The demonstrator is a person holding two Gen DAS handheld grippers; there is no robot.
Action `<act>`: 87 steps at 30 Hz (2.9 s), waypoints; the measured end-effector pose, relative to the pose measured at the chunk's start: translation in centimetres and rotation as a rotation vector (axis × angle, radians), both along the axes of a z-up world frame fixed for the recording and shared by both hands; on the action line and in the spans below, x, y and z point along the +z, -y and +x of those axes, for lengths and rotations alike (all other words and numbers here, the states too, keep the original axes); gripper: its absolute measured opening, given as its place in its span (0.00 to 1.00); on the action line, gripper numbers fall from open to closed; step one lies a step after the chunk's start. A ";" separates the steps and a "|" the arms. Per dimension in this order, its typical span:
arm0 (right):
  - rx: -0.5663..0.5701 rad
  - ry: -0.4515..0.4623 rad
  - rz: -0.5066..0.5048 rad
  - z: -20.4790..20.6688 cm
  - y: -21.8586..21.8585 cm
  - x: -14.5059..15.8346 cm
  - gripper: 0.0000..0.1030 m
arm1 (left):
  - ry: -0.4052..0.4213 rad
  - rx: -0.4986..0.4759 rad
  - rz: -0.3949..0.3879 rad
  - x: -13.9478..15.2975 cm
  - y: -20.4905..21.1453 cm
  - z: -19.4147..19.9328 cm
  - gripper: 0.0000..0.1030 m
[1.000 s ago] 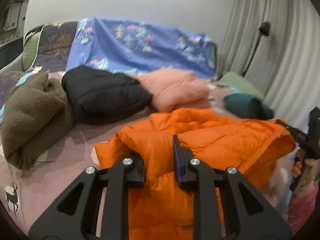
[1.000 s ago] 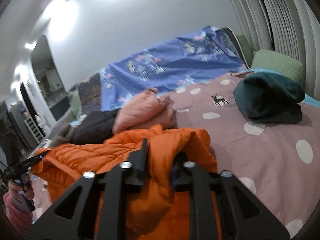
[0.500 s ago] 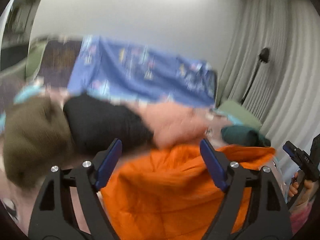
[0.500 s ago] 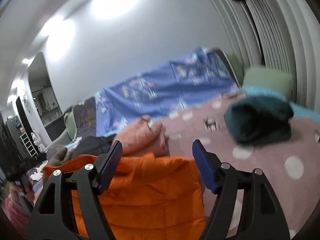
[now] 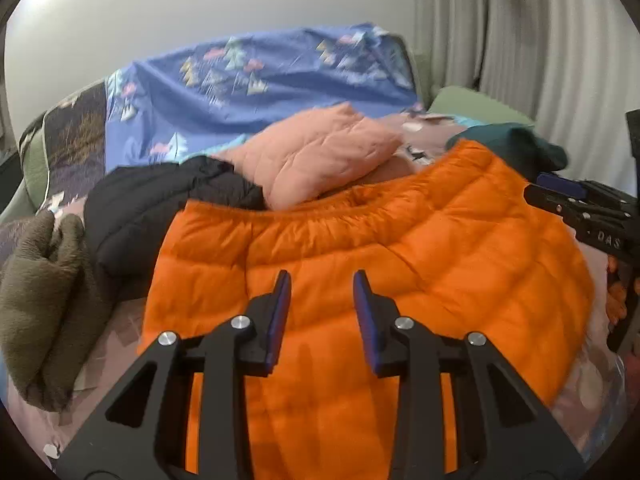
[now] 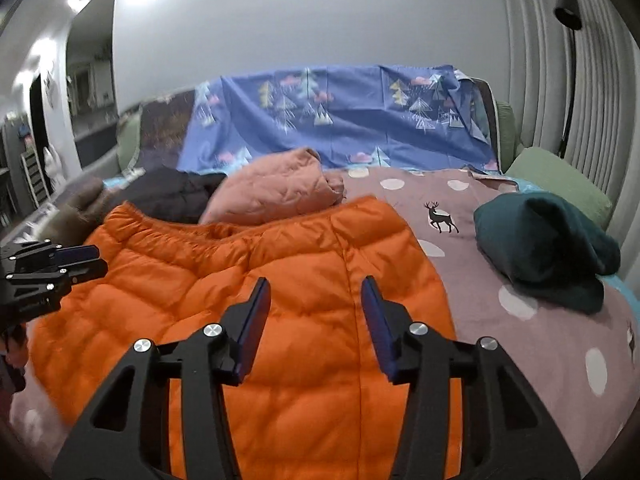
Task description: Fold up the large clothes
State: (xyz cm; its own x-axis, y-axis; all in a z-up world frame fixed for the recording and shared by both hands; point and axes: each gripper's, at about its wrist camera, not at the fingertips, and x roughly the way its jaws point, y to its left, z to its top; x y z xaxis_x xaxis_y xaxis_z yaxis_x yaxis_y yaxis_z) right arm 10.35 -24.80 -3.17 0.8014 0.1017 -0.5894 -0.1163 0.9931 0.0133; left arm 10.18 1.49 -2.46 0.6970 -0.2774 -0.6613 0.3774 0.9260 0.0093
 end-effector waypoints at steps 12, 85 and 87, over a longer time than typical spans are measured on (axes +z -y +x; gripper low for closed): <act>-0.178 -0.228 0.098 9.1 3.4 -8.3 0.51 | -0.240 0.224 -0.152 -7.5 -4.3 9.4 0.47; -0.130 -0.089 0.180 -6.1 0.3 -4.7 0.69 | -0.113 0.282 -0.183 -2.4 -9.1 -4.4 0.79; -0.068 -0.065 0.187 -8.2 -1.5 -4.0 0.69 | -0.108 0.294 -0.172 -2.2 -9.9 -5.4 0.80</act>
State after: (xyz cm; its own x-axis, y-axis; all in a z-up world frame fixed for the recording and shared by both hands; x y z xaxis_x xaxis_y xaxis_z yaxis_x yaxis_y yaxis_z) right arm 2.20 -23.29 -7.21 0.7709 0.1613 -0.6162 -0.0418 0.9782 0.2036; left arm 4.81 11.43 -4.68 0.6922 -0.1894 -0.6964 0.0849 0.9796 -0.1820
